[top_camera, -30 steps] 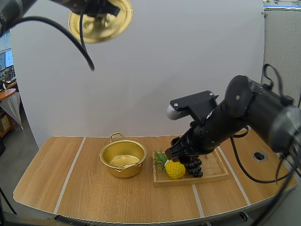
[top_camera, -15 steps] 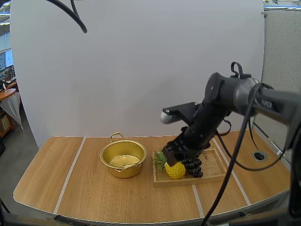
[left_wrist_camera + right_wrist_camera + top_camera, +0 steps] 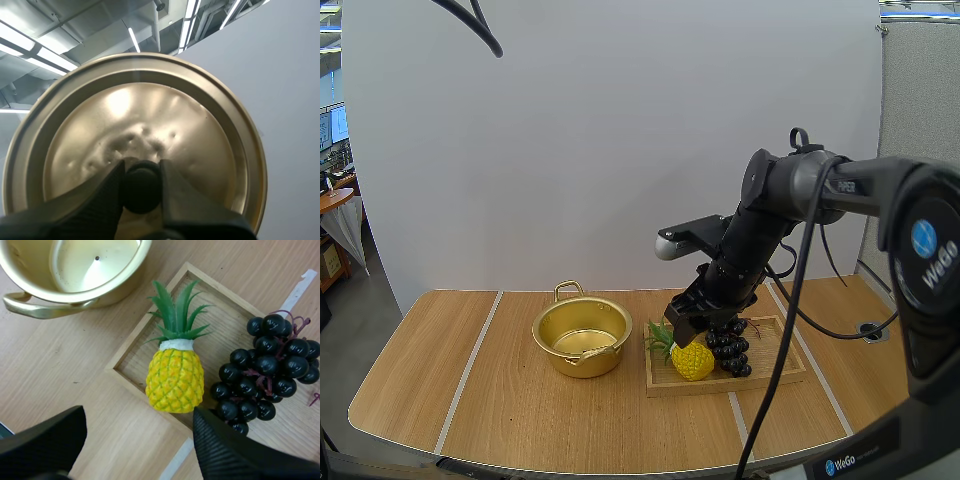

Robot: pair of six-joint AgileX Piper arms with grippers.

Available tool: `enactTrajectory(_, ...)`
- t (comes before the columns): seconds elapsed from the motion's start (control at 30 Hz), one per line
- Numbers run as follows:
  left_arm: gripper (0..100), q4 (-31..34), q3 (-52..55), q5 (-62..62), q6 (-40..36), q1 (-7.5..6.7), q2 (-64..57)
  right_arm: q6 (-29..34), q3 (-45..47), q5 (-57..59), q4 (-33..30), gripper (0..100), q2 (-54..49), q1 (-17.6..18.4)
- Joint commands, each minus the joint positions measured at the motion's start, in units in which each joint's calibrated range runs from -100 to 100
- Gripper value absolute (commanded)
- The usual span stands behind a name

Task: Open the pot, put the pineapple inside, and close it

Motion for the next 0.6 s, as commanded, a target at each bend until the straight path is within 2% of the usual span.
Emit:
enactTrajectory(0.0,0,0.6,-0.5,-1.9,-0.6,-0.15,-0.3,-1.0,-0.4,-2.7,-0.4,100,1.8,-0.1)
enactTrajectory(0.57,0,0.6,-0.5,-1.9,-0.6,-0.15,-0.3,-0.7,-0.4,-10.4,-0.4,100,8.3,2.2)
